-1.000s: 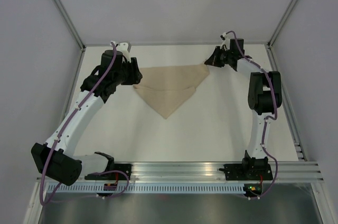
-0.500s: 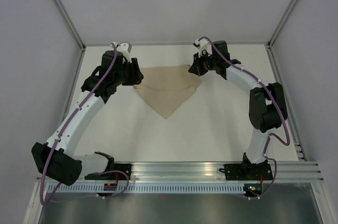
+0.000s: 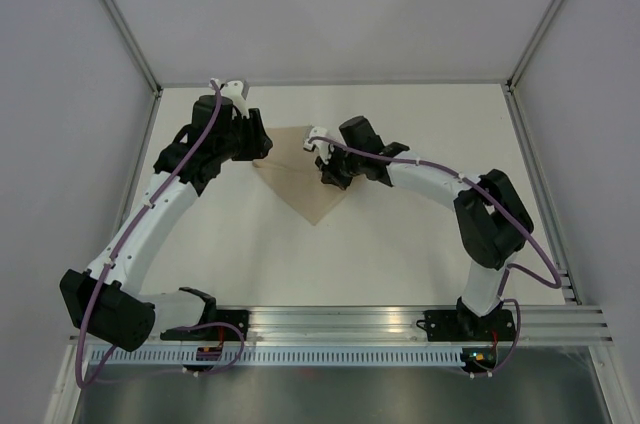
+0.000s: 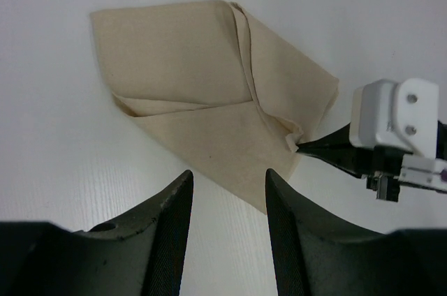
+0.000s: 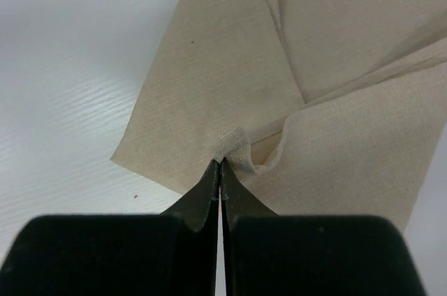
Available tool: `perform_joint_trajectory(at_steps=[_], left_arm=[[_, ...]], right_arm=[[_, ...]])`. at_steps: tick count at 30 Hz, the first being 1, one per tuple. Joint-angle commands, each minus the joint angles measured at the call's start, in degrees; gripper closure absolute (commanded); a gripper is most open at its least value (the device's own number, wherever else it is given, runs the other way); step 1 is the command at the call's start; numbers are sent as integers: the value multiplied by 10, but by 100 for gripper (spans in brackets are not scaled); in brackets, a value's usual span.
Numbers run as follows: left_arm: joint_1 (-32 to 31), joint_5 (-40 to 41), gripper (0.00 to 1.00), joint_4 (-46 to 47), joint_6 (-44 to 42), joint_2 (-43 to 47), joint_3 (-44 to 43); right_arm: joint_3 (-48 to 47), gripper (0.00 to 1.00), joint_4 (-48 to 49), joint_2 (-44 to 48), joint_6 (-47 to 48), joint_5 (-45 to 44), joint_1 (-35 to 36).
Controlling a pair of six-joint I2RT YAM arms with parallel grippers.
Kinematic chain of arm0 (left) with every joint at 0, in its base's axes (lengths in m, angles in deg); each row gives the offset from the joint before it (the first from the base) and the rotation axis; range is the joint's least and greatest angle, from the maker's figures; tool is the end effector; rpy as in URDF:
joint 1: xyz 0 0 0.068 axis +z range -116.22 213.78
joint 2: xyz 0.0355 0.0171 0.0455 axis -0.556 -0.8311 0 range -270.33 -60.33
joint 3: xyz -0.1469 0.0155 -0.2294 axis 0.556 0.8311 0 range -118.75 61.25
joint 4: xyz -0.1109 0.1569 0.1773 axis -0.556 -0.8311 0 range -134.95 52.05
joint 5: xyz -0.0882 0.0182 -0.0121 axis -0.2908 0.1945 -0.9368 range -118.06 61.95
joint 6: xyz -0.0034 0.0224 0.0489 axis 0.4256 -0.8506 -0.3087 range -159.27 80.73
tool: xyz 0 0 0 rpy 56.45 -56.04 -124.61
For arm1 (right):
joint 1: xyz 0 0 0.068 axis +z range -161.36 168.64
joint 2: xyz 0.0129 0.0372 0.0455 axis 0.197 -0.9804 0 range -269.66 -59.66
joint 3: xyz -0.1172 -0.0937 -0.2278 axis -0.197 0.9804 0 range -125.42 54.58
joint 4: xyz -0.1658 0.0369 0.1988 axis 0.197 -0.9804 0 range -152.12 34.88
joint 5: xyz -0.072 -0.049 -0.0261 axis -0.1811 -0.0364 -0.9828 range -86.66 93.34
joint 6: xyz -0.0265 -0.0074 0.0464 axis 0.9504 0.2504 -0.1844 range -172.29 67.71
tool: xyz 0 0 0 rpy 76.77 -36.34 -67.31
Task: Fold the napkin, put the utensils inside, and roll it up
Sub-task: Fold the napkin at the center of the board.
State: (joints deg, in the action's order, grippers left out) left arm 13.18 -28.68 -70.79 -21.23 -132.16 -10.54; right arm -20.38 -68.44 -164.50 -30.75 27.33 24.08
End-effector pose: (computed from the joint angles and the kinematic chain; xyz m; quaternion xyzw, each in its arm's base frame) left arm 0.2570 -0.0971 0.3648 0.0222 0.8781 -0.1626 0.4495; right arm 0.3236 0.2483 0.2256 -0.5008 0.7496 0.2363 0.3625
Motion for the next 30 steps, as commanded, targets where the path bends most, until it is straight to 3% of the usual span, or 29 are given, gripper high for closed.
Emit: perform_joint_trajectory(at_steps=[1, 10, 26, 30], left_arm=[[1, -14, 49, 1, 64, 13, 0], [1, -17, 50, 1, 66, 12, 4], [1, -10, 48, 3, 65, 19, 12], [1, -8, 46, 6, 65, 17, 10]], right_arm=[[19, 100, 0, 32, 57, -41, 30], [48, 100, 14, 23, 84, -76, 81], [63, 100, 26, -16, 86, -81, 102], [66, 95, 25, -15, 86, -79, 103]])
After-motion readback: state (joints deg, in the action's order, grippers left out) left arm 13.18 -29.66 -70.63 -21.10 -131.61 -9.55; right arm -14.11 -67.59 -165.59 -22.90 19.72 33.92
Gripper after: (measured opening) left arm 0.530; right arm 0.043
